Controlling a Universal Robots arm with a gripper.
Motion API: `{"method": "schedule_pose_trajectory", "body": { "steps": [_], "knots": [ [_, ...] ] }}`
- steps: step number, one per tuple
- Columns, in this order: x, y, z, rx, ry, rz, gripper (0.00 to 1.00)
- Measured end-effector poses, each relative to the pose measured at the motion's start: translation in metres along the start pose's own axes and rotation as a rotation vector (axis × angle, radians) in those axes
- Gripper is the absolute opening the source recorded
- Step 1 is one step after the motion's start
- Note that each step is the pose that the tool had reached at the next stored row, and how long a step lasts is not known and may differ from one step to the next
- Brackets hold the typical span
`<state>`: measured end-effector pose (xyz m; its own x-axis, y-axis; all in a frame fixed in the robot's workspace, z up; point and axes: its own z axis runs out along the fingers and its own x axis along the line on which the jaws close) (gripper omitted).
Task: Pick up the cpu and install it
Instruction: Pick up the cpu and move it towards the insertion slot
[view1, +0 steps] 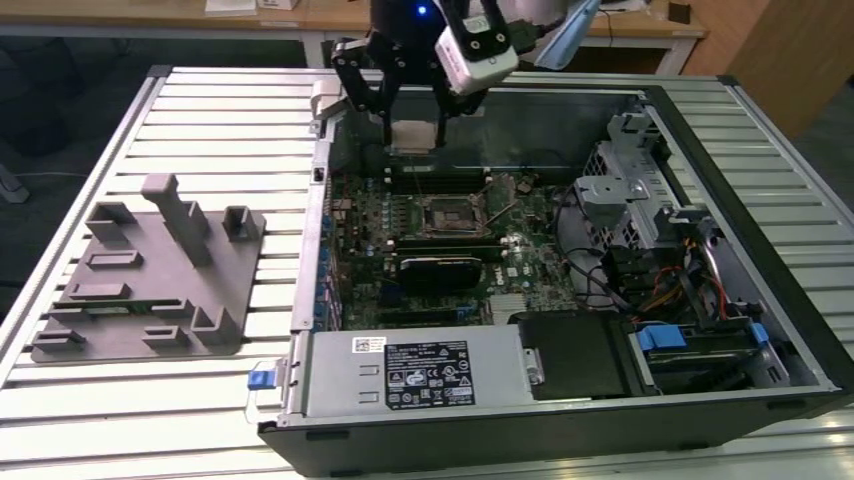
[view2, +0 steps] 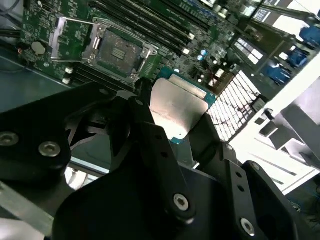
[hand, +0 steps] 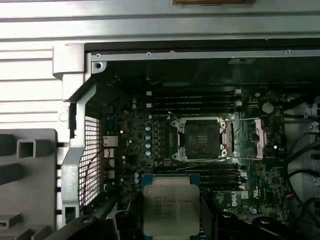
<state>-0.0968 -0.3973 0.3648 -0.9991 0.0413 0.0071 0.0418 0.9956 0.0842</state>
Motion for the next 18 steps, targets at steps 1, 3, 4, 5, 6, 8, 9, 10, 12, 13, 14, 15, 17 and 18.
{"method": "schedule_pose_trajectory", "body": {
  "steps": [1,3,4,5,6,8,9,10,12,13,14,15,17,18],
  "knots": [
    [-0.0031,0.0003,0.0015,0.0005,0.0016,0.0,0.55],
    [-0.0088,0.0011,0.0047,0.0011,0.005,0.001,0.55],
    [-0.0116,0.0015,0.0066,0.0013,0.0069,0.001,0.55],
    [-0.0142,0.002,0.0082,0.0017,0.0088,0.001,0.55],
    [-0.0166,0.0027,0.0099,0.0019,0.0108,0.001,0.55],
    [-0.021,0.0042,0.0135,0.0022,0.0142,0.001,0.55],
    [-0.023,0.005,0.0153,0.0023,0.0158,0.001,0.55],
    [-0.0249,0.0059,0.0172,0.0025,0.0174,0.002,0.55],
    [-0.0284,0.0079,0.021,0.0029,0.0202,0.002,0.55],
    [-0.0298,0.0089,0.023,0.0028,0.0209,0.002,0.55],
    [-0.0313,0.01,0.0249,0.0028,0.0216,0.002,0.55],
    [-0.0328,0.0112,0.0267,0.0028,0.0219,0.002,0.55],
    [-0.0362,0.0135,0.0305,0.003,0.0224,0.002,0.55],
    [-0.0382,0.0148,0.0324,0.0028,0.0225,0.002,0.55]
  ]
}}
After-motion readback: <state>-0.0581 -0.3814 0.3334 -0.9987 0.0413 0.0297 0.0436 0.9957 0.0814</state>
